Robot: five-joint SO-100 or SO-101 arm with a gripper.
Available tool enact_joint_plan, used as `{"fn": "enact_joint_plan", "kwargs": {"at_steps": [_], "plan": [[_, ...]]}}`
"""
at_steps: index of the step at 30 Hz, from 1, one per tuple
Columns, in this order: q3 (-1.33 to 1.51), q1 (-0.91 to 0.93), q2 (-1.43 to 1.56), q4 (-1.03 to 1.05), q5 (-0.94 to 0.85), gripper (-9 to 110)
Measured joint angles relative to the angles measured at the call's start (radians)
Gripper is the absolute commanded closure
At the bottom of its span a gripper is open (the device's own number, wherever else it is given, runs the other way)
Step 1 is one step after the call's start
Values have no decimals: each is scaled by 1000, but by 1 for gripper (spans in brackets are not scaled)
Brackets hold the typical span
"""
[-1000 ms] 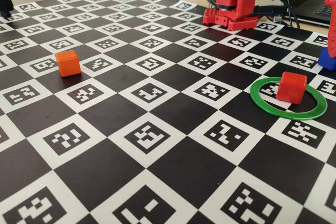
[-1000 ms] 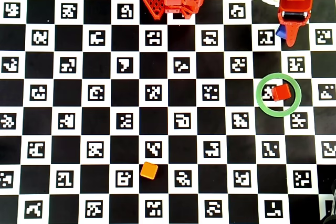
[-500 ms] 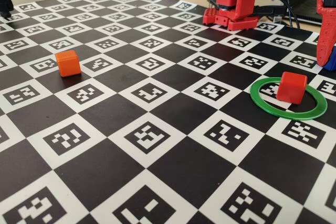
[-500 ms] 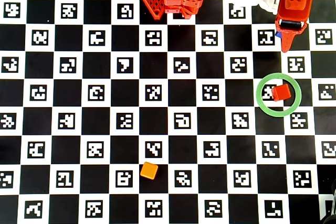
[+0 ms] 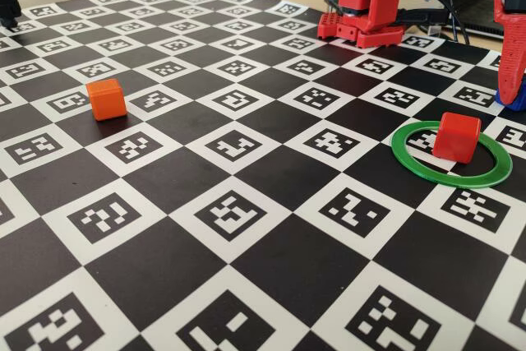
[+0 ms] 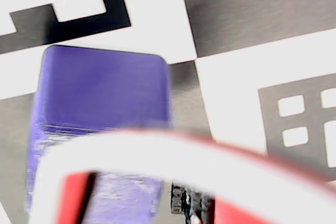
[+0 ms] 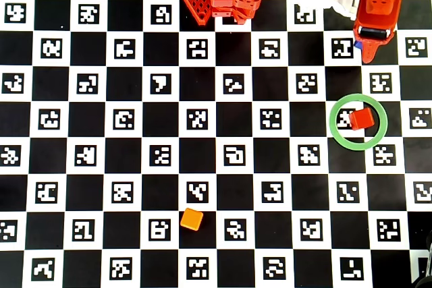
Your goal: Grab the red cube then put it in the green circle then put the blue cube on top and finally the orange cube on top
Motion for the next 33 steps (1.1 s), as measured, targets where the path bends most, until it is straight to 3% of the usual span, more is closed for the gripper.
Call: {"fn": "enact_joint_plan", "kwargs": {"at_steps": [25,33], "plan": [[0,58,0,0,0,87],[0,106,25,34,-87,87]]}}
